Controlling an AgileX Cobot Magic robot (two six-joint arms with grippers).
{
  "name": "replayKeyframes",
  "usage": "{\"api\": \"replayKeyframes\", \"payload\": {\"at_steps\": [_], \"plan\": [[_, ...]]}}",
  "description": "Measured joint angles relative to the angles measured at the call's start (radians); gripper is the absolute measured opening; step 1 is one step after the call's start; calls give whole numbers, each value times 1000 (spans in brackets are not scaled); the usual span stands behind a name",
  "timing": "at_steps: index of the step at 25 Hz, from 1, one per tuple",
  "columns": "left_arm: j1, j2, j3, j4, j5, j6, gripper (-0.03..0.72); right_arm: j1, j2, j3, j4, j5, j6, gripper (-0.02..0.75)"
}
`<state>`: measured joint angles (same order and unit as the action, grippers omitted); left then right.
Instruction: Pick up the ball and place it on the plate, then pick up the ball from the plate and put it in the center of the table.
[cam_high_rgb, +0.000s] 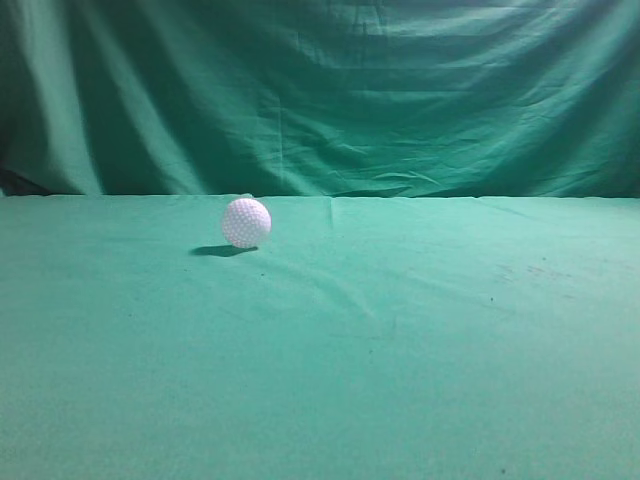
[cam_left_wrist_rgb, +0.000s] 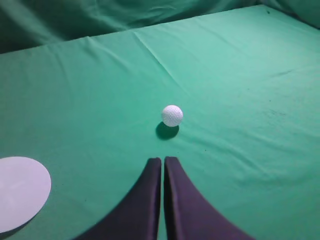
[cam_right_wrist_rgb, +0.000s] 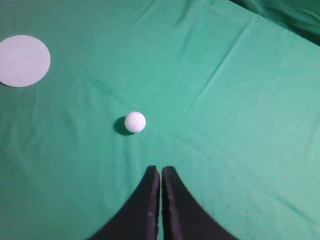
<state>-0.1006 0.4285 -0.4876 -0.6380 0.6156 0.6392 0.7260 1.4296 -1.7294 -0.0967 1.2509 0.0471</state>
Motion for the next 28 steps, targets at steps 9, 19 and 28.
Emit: {"api": "replayKeyframes", "payload": {"at_steps": [9,19,28], "plan": [[0,-161,36,53,5,-75,0,0,-508,598,0,-358,26,0],[0,-273,172,130,-73,-151,0,0,-1022,1152,-2,-656,27,0],[0,-273,327,210,-195,-165,0,0,-1166,1406,-1,-727,94,49]]}}
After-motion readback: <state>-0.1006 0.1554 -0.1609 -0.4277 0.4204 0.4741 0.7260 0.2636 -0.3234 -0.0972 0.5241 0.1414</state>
